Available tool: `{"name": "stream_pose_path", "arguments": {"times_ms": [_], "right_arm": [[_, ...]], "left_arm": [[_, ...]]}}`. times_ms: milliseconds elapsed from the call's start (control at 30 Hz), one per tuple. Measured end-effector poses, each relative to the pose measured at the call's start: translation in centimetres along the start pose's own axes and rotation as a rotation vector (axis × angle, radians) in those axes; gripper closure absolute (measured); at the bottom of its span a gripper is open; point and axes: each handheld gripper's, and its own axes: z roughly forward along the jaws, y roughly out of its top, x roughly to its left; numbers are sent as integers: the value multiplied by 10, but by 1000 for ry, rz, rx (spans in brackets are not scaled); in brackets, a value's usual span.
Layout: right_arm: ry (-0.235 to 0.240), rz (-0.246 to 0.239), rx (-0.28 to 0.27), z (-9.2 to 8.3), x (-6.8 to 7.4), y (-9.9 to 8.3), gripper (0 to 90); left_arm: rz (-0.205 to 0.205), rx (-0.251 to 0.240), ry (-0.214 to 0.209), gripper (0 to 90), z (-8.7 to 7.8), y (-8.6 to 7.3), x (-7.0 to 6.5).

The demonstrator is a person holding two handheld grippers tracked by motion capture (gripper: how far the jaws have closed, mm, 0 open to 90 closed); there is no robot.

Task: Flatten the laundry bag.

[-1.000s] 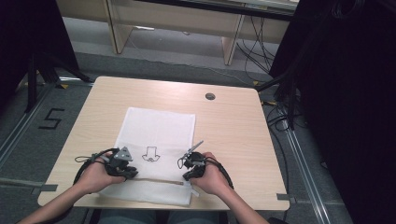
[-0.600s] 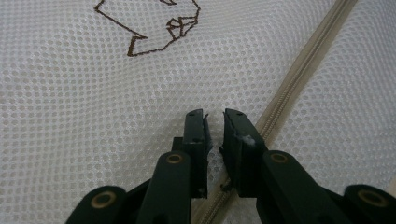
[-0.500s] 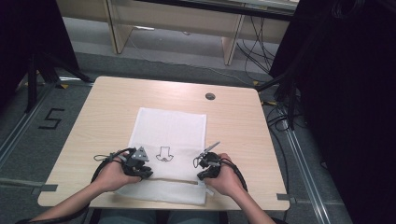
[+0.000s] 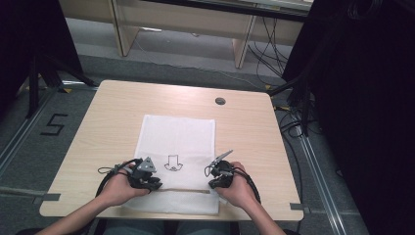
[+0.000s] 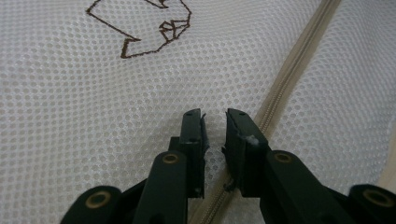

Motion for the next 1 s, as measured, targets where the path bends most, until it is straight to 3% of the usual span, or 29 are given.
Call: {"name": "stream_pose_path", "arguments": {"times_ms": [33, 100, 133, 267, 333, 367, 467, 533, 567, 600, 633, 667, 700, 733, 833, 1000], "right_arm": [[1, 20, 6, -1, 1, 0, 884], [-5, 57, 24, -2, 2, 0, 883], [-1, 13, 1, -1, 1, -1, 882], [-17, 41, -18, -2, 1, -2, 818], [-27, 61, -44, -4, 2, -3, 786], [-31, 73, -69, -7, 1, -3, 772], [-37, 110, -133, -15, -4, -6, 742], [-44, 157, -158, -19, -6, -9, 717], [-56, 157, -177, -19, -9, -10, 712], [-67, 147, -197, -20, -12, -12, 701], [-69, 168, -197, -22, -12, -13, 696], [-74, 180, -208, -23, -13, -14, 696], [-74, 185, -217, -24, -14, -14, 696], [-82, 178, -268, -21, -15, -15, 696], [-86, 150, -222, -25, -14, -15, 696], [-111, 98, -220, -23, -10, -15, 709]], "left_arm": [[27, 1, 4, 760, 0, 1, 0], [11, 3, -8, 756, 0, 1, 1], [7, 3, -4, 752, 0, 1, 1], [21, -3, -21, 677, -2, 2, 5], [-16, -66, -55, 608, -3, 3, 5], [-84, -120, -66, 583, -1, 3, 1], [-53, -144, -69, 492, -3, 5, 3], [-57, -169, -75, 459, -2, 6, 1], [-80, -185, -76, 444, -2, 7, 0], [-68, -192, -76, 424, -2, 7, 1], [-66, -191, -71, 410, -3, 8, 2], [-96, -206, -77, 395, -2, 8, 1], [-79, -209, -68, 389, -2, 8, 3], [-103, -212, -70, 390, -2, 7, 3], [-101, -223, -56, 429, -3, 5, 4], [-130, -270, -44, 505, -8, 8, 3]]}}
